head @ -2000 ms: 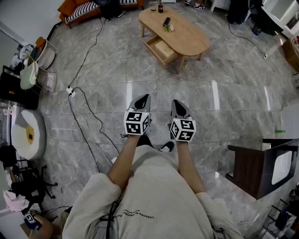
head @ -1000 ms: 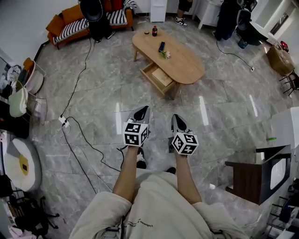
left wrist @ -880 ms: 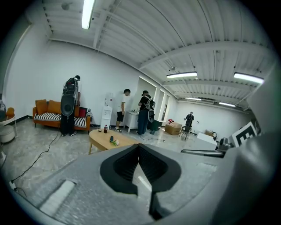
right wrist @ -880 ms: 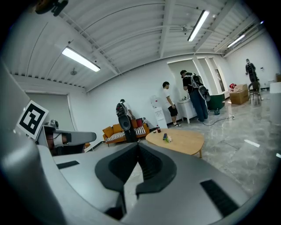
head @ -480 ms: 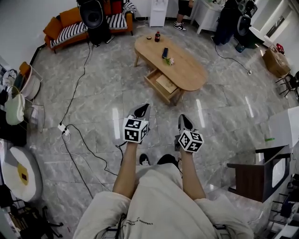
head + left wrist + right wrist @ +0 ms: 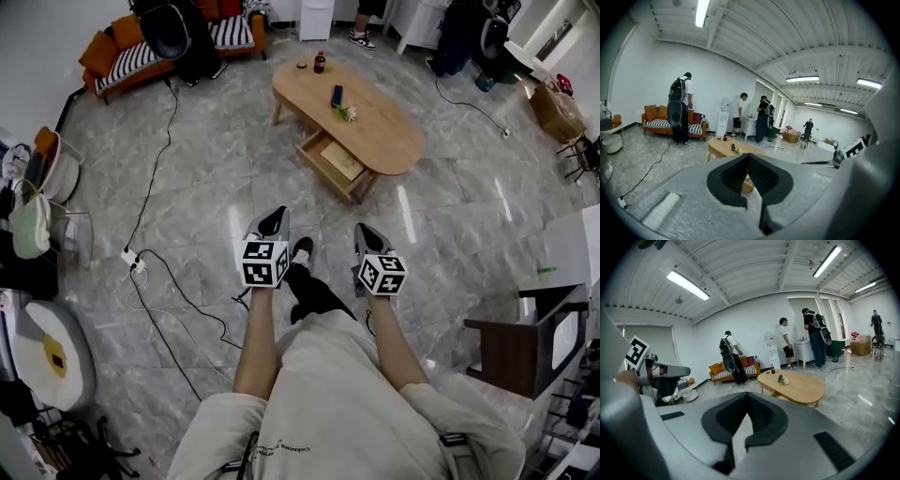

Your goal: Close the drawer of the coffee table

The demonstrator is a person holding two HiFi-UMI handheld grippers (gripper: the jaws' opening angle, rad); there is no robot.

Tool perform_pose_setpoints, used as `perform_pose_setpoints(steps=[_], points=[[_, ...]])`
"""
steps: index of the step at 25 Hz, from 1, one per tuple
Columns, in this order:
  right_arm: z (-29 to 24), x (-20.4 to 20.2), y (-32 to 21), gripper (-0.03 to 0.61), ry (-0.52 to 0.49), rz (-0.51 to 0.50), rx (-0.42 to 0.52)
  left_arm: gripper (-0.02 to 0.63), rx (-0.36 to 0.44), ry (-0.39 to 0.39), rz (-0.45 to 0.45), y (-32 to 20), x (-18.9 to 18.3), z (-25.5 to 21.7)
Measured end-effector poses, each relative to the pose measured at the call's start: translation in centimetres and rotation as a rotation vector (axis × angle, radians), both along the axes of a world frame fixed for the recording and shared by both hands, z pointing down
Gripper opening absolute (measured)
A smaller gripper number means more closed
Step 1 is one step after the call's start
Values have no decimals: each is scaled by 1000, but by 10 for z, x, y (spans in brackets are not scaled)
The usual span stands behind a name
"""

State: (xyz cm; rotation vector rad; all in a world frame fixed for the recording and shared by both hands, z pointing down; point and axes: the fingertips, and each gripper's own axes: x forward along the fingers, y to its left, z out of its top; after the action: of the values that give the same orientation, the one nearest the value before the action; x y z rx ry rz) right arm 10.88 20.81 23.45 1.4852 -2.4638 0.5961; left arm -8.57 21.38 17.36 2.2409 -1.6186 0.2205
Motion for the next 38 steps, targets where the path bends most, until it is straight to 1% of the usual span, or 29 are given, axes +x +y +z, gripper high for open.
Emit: perform_pose_setpoints(steps=[2, 6, 10, 15, 18, 21, 24, 27, 30, 32, 35, 38], points=[[-2, -14, -17, 15, -15, -3, 6, 9, 5, 2, -24, -13, -15, -1], [-13, -32, -52, 15, -38, 13, 25, 9, 18, -12, -14, -40, -27, -5], [-22, -41, -90, 15, -40, 37, 46, 9, 20, -18, 2, -73, -38, -5], [-30, -48, -145, 15, -55, 81, 39, 9, 22, -21, 13, -122, -55, -17], [-33, -58, -177, 15, -57, 97, 42, 9, 27, -19, 4, -150, -71, -22], [-36, -71, -211, 15, -64, 102, 42, 9, 17, -12, -12, -180, -86, -21], [-31, -85, -241, 15, -60, 92, 32, 9, -7, -19, -16, -207, -99, -14], [-22, -93, -270, 15, -75, 112, 16, 9, -27, -32, -12, -234, -111, -6], [-17, -93, -301, 15, -91, 146, 8, 9, -44, -37, -2, -264, -117, -2], [-12, -89, -320, 15, -105, 183, 8, 9, -52, -49, 20, -282, -117, 2], [-2, -80, -338, 15, -126, 245, 2, 9, -72, -67, 54, -302, -115, 12], [-1, -68, -347, 15, -147, 308, 7, 9, -78, -79, 100, -317, -103, 15]])
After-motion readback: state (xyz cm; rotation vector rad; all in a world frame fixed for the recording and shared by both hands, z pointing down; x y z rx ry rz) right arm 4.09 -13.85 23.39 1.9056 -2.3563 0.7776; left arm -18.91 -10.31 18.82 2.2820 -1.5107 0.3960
